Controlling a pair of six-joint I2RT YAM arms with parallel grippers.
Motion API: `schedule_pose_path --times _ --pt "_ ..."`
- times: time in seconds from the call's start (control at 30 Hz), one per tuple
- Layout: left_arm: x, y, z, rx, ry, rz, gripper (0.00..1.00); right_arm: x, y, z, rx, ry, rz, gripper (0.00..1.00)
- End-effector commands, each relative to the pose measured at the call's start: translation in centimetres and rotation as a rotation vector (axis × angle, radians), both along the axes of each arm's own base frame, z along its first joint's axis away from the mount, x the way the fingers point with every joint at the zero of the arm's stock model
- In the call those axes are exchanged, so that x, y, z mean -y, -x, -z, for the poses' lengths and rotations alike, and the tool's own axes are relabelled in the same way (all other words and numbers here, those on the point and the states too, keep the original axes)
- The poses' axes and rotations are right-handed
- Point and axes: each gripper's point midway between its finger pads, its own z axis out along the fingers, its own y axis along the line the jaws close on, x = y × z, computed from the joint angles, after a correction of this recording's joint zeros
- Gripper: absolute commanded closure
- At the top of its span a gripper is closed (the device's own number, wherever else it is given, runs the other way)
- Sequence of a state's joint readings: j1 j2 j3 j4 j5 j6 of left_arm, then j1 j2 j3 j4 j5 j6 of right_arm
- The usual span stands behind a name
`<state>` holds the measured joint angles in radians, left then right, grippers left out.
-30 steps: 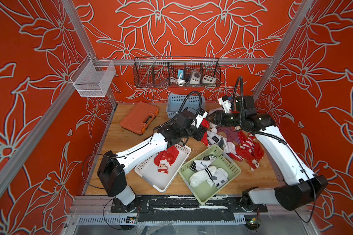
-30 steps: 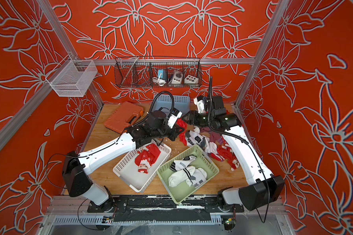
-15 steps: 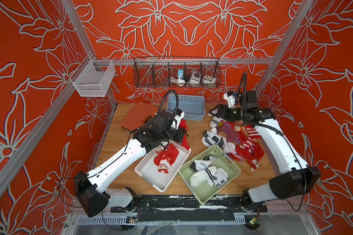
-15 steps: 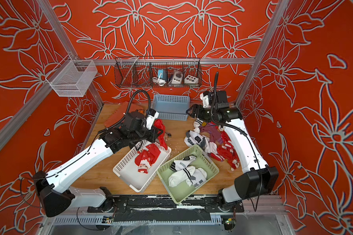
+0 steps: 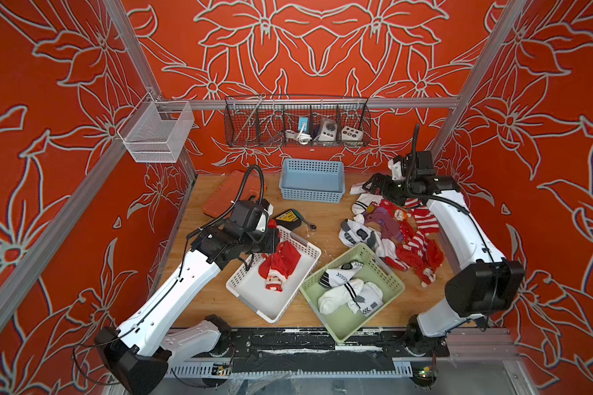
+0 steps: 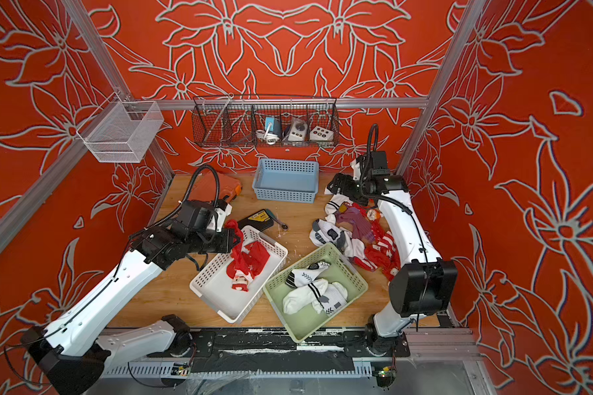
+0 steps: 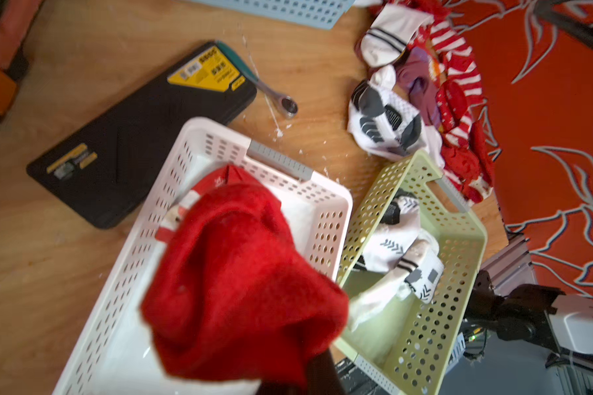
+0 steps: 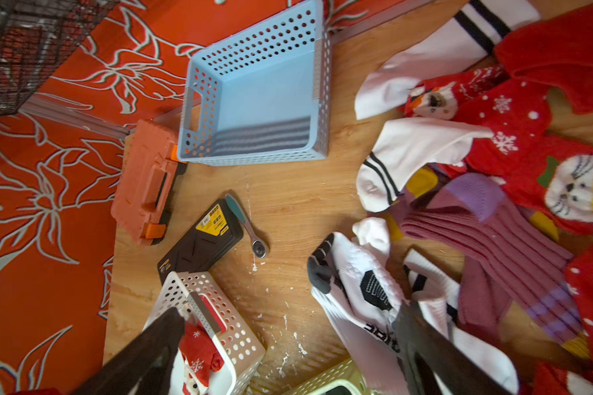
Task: Sort the socks into the basket by color
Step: Place the sock in the bin, then pick up the sock from the center of the board.
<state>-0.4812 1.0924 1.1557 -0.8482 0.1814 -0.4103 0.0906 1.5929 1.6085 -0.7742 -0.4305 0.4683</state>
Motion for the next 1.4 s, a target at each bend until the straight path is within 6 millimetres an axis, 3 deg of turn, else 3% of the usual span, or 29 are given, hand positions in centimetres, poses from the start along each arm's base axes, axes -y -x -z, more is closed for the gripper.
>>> schedule_pose_path --times 0.0,0.3,0.57,0.77,0.9,1.03,1.2,1.37 --pt "-0.9 1.8 1.7 -0.103 -0.009 -0.037 1.00 2.3 -0.6 1.8 -0.036 0.060 0.061 0.02" --pt "-1.6 3.2 7.6 -0.305 -0.053 -0.101 1.00 4.9 -1.6 5.7 -0.123 0.083 0.152 0.02" --pt "-1.6 3.4 11.1 -0.401 -0.077 -0.134 1.00 7.0 -1.7 8.6 -0.182 0.118 0.206 0.02" --pt "-1.4 3.4 12.6 -0.440 -0.084 -0.140 0.76 8.2 -1.8 9.9 -0.212 0.130 0.235 0.02" --pt "-1.5 3.5 12.9 -0.446 -0.083 -0.143 0.53 9.0 -1.9 10.4 -0.223 0.136 0.251 0.02" --pt "-1.4 3.4 12.5 -0.429 -0.070 -0.141 0.39 9.5 -1.8 10.8 -0.233 0.150 0.261 0.02" --pt "-1.6 3.0 10.6 -0.369 -0.063 -0.142 0.31 10.5 -1.8 11.0 -0.239 0.174 0.278 0.02" --pt "-2.3 2.0 7.1 -0.237 -0.060 -0.154 0.28 11.7 -1.8 11.1 -0.248 0.207 0.299 0.02"
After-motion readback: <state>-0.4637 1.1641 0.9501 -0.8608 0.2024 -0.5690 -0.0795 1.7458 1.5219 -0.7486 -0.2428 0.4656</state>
